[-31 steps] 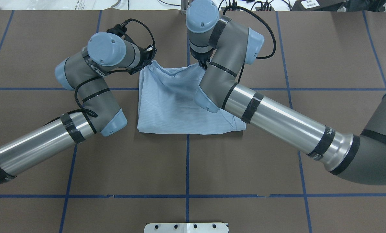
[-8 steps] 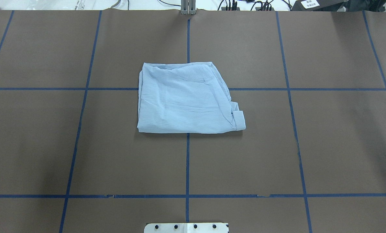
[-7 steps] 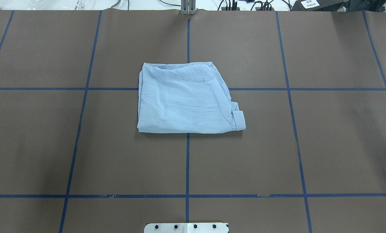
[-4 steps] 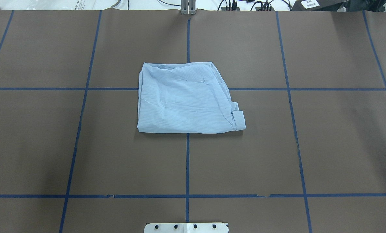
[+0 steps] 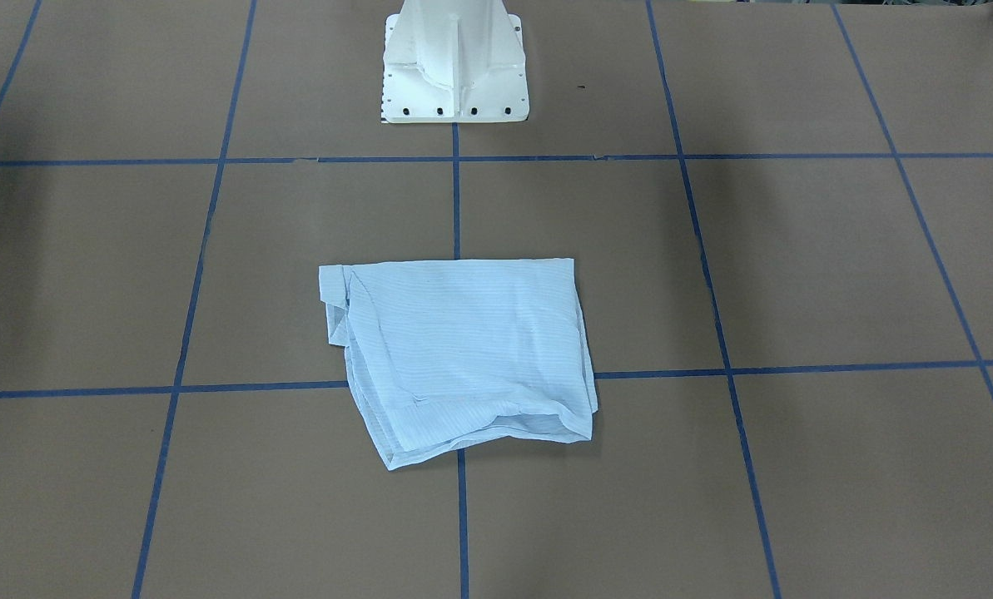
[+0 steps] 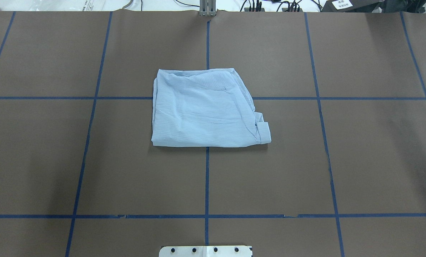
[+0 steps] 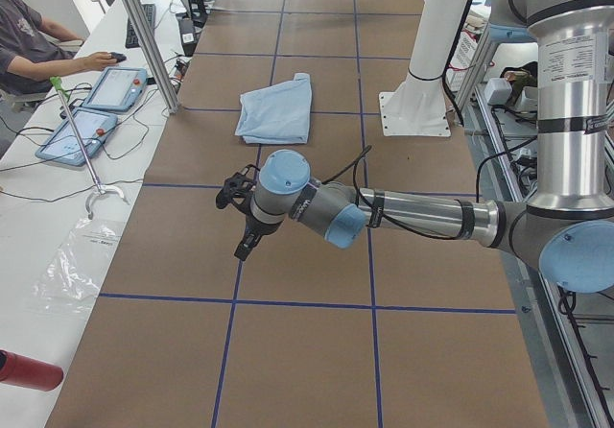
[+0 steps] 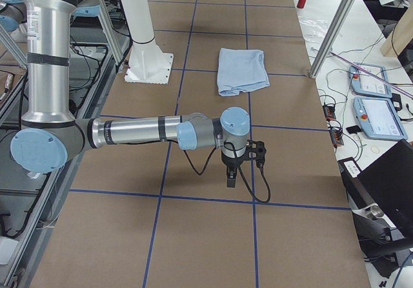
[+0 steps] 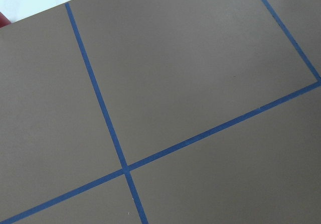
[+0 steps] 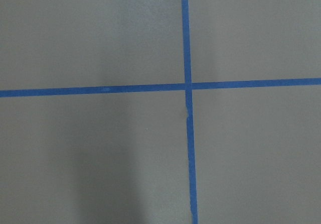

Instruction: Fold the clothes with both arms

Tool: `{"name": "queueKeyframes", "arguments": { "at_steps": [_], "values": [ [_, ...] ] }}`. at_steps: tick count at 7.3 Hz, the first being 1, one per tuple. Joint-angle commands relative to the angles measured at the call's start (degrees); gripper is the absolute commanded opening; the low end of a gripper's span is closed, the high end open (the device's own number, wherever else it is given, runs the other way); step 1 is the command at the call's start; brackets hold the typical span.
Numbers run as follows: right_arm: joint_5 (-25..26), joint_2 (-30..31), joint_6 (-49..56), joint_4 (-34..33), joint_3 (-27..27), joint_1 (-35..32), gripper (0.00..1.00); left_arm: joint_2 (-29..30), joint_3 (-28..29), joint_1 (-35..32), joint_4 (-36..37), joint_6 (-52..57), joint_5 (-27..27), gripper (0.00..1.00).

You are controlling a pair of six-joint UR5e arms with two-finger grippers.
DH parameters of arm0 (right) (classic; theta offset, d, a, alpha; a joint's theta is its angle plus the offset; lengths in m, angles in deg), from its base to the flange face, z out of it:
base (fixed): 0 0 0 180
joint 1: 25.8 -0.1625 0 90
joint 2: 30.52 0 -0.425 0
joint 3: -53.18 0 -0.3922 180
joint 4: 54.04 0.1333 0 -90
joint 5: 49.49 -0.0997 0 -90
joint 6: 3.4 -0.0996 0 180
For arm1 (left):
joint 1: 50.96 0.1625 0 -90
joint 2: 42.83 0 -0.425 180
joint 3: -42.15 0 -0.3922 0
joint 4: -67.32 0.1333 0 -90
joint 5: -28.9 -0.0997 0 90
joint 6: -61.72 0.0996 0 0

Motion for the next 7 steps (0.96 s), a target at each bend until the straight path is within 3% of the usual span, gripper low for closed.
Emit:
{"name": "queueKeyframes", "arguments": {
  "at_steps": [1,7],
  "values": [
    [-1.56,-0.13,-0.07,0.21,0.19,0.00,1.00,0.43,-0.32,0.13,-2.51,0.06,0.18,1.00],
    [-1.83,-0.13,0.01,0.56,-0.25,0.00,1.00,-0.36,-0.59,0.13,-2.70,-0.29,0.00,1.00]
  ]
}}
